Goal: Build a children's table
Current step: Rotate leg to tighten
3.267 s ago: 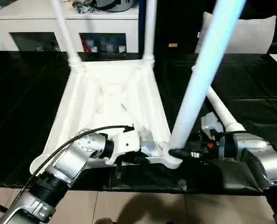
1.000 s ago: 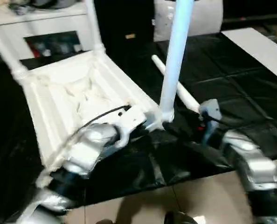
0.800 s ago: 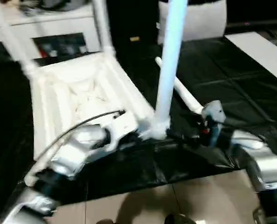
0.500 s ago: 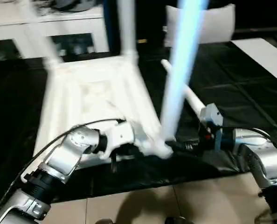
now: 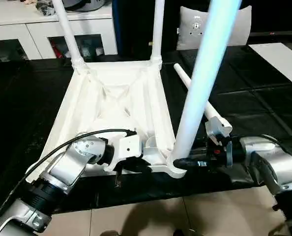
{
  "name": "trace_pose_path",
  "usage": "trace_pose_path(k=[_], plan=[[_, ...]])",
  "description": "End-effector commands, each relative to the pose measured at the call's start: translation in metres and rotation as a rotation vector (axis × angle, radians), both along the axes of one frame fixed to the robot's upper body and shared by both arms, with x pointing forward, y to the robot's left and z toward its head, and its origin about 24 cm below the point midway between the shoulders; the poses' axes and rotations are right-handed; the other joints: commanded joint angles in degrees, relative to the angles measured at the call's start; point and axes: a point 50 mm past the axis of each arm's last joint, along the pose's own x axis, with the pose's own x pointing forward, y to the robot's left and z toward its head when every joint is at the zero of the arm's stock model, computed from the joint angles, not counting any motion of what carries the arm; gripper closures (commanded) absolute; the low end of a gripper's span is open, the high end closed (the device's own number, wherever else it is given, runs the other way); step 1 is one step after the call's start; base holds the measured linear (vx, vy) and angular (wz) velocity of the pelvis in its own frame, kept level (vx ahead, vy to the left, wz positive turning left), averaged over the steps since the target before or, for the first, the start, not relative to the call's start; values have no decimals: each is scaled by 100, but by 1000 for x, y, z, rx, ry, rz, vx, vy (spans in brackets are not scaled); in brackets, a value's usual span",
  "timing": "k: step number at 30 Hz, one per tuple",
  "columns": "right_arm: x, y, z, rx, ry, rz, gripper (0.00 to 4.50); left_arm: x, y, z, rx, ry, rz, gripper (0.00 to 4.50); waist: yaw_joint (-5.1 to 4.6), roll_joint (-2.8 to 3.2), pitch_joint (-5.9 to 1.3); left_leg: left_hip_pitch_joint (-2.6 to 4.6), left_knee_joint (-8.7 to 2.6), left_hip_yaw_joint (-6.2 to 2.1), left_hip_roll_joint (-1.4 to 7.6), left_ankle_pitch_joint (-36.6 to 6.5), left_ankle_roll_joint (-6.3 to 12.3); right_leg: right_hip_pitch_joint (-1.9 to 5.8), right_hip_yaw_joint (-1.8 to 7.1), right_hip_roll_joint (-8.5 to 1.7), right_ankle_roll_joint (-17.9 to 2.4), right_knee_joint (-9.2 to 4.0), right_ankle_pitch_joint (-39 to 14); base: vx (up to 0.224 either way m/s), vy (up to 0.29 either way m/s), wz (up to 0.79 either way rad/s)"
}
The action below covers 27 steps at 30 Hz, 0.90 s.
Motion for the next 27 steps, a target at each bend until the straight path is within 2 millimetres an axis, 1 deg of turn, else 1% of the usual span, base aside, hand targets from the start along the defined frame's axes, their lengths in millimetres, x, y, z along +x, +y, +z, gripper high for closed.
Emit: trace_pose_path(k=[1, 4, 5, 8, 10, 11, 12, 13, 14, 15, 16, 17, 18, 19, 20, 21, 22, 23, 24, 25, 26, 27], plan=[[1, 1, 0, -9, 12, 22, 199, -4, -6, 5, -3, -7, -73, 450, -24, -121, -438, -128, -468, 135, 104, 9, 573, 490, 306, -168, -875, -364, -1911, 0, 0, 0], [1, 2, -1, -6, 23, 30, 222, -4, -4, 5, -7, -2, -69, 450, -5, -128, -442, -124, -466, 136, 109, 52, 573, 484, 306, -167, -904, -353, -1860, 0, 0, 0], [0, 4, -2, 0, 28, 32, 231, -3, -4, 6, -16, 7, -48, 450, 0, -121, -445, -121, -464, 134, 110, 71, 574, 484, 307, -165, -913, -345, -1827, 0, 0, 0], [-1, 7, -3, 21, 35, 21, 241, -1, -3, 7, -32, 18, -5, 450, 10, -122, -446, -123, -466, 140, 110, 66, 548, 486, 306, -165, -923, -344, -1820, 0, 0, 0], [-1, 12, -2, 62, 55, -22, 243, 5, -4, 8, -46, 3, 67, 450, 12, -133, -438, -126, -474, 145, 107, 21, 518, 493, 304, -163, -886, -364, -1904, 0, 0, 0], [0, 14, -3, 71, 62, -50, 244, 7, -5, 9, -55, -4, 95, 450, 12, -128, -434, -128, -480, 147, 104, -42, 472, 495, 297, -166, -831, -380, -2038, 0, 0, 0], [2, 18, -5, 71, 55, -106, 244, 12, -7, 11, -72, -20, 171, 450, 10, -112, -423, -132, -485, 152, 96, -123, 417, 497, 289, -157, -750, -413, -2189, 0, 0, 0], [3, 21, -7, 67, 47, -140, 244, 16, -7, 11, -82, -28, 217, 450, 1, -124, -417, -129, -486, 168, 93, -151, 374, 493, 294, -148, -686, -433, -2268, 0, 0, 0], [4, 23, -8, 62, 42, -164, 244, 17, -8, 12, -87, -31, 242, 450, 2, -123, -409, -124, -491, 171, 75, -250, 296, 487, 267, -143, -568, -473, -2521, 0, 0, 0], [6, 27, -12, 50, 29, -224, 244, 20, -9, 13, -100, -39, 305, 450, -4, -112, -406, -107, -489, 187, 62, -382, 229, 473, 248, -137, -436, -519, -2763, 0, 0, 0], [12, 34, -16, 54, 19, -331, 244, 24, -11, 14, -114, -44, 377, 450, -44, -97, -387, -136, -496, 174, 48, -482, 143, 478, 217, -132, -314, -537, -2926, 0, 0, 0], [14, 36, -17, 59, 20, -363, 245, 25, -12, 15, -118, -44, 395, 450, -78, -107, -389, -145, -492, 173, 37, -535, 109, 481, 191, -128, -241, -566, -3004, 0, 0, 0], [20, 44, -21, 78, 33, -485, 245, 28, -15, 16, -131, -45, 469, 450, -166, -107, -394, -172, -482, 159, 15, -651, 84, 500, 145, -133, -99, -604, -3159, 0, 0, 0], [20, 44, -22, 79, 34, -490, 245, 28, -16, 16, -131, -45, 473, 450, -218, -105, -389, -175, -475, 156, 9, -703, 71, 487, 117, -128, -63, -623, -3215, 0, 0, 0], [22, 46, -23, 84, 42, -525, 246, 29, -17, 17, -135, -45, 496, 450, -313, -105, -384, -165, -454, 147, -14, -883, 91, 478, 49, -115, 64, -694, -3405, 0, 0, 0], [25, 53, -26, 80, 44, -574, 246, 31, -20, 17, -144, -46, 537, 450, -342, -80, -390, -148, -444, 142, -26, -954, 119, 469, 23, -112, 96, -716, -3449, 0, 0, 0], [30, 60, -28, 76, 45, -641, 247, 32, -24, 18, -156, -48, 578, 450, -457, -52, -388, -139, -437, 133, -28, -1097, 176, 465, -37, -92, 121, -762, -3447, 0, 0, 0], [40, 70, -30, 73, 63, -766, 247, 35, -31, 19, -176, -54, 647, 450, -503, -44, -382, -145, -447, 121, -15, -1138, 175, 471, -57, -95, 105, -777, -3423, 0, 0, 0], [44, 74, -30, 72, 73, -813, 247, 36, -34, 20, -184, -59, 678, 450, -596, -18, -386, -182, -464, 71, 10, -1247, 161, 514, -114, -107, 106, -787, -3358, 0, 0, 0], [46, 77, -30, 71, 79, -839, 247, 37, -36, 21, -189, -62, 697, 450, -632, -11, -390, -190, -471, 58, 30, -1317, 170, 537, -134, -105, 122, -787, -3290, 0, 0, 0], [49, 81, -28, 82, 80, -861, 247, 38, -38, 21, -194, -70, 719, 450, -675, 30, -395, -152, -495, 31, 71, -1462, 198, 543, -155, -128, 95, -802, -3156, 0, 0, 0], [51, 84, -27, 96, 70, -873, 247, 38, -41, 22, -200, -75, 737, 450, -697, 33, -396, -145, -508, 23, 85, -1506, 220, 548, -151, -133, 59, -803, -3046, 0, 0, 0]])
